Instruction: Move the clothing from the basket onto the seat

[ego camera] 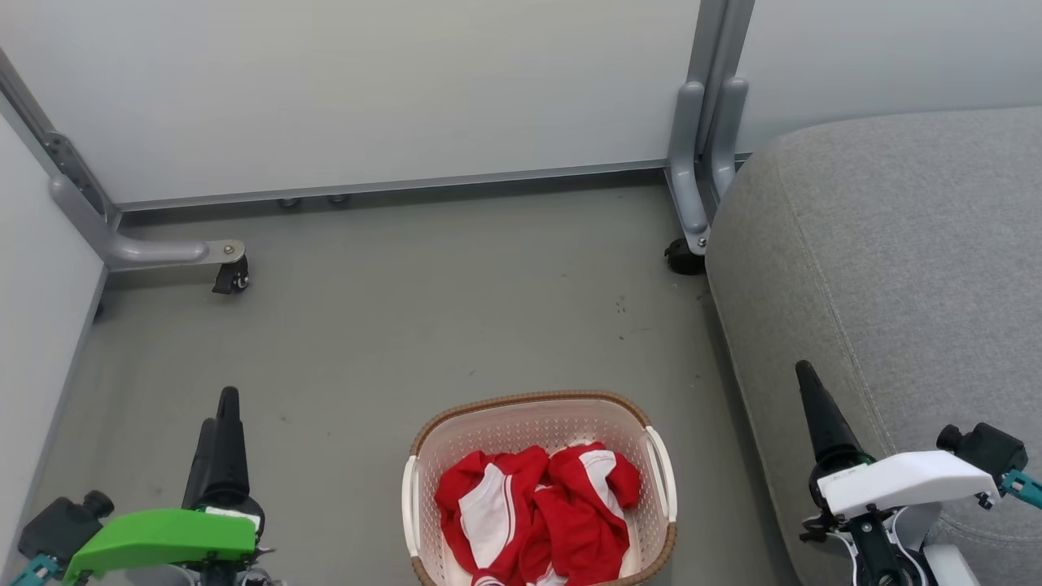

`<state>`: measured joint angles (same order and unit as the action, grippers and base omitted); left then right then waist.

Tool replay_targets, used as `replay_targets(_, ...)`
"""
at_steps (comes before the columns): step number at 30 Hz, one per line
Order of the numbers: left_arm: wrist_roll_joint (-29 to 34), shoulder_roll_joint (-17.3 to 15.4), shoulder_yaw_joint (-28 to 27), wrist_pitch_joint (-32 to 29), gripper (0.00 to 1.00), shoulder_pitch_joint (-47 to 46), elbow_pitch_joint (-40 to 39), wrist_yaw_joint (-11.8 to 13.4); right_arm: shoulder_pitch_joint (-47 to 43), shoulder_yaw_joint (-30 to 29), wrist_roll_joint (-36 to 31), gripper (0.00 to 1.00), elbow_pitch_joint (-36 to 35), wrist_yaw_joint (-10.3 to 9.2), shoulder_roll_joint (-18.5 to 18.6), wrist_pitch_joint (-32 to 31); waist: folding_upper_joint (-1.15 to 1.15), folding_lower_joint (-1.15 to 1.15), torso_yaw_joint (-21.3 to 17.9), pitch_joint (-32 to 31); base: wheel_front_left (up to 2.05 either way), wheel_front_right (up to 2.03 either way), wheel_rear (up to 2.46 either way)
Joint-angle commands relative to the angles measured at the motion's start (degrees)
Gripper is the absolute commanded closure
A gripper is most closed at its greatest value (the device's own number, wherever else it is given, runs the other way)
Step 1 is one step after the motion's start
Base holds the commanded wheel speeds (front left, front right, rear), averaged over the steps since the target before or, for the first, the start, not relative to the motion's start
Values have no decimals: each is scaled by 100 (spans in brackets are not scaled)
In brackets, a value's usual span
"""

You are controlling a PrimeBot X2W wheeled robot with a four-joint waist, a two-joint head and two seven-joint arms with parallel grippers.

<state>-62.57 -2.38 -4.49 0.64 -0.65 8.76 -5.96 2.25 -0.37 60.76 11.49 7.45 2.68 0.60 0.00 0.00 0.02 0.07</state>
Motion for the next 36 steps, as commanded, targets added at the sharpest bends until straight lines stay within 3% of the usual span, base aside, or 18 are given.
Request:
replay_targets(1,282,-21,73,56,0,-25,-175,41,-18,68,-260,0,-117,1,55,59,0,0,0,-1,0,0,0)
replay_targets(20,1959,-178,670,435,0,188,-570,501,-69,559,-1969,0,-216,2,140,442,0,0,-42,19,0,0,0)
replay_targets(36,3077,-254,848,710,0,318,-805,675,-133,765,-3127,0,-300,3,94,713,0,0,-58,26,0,0,0)
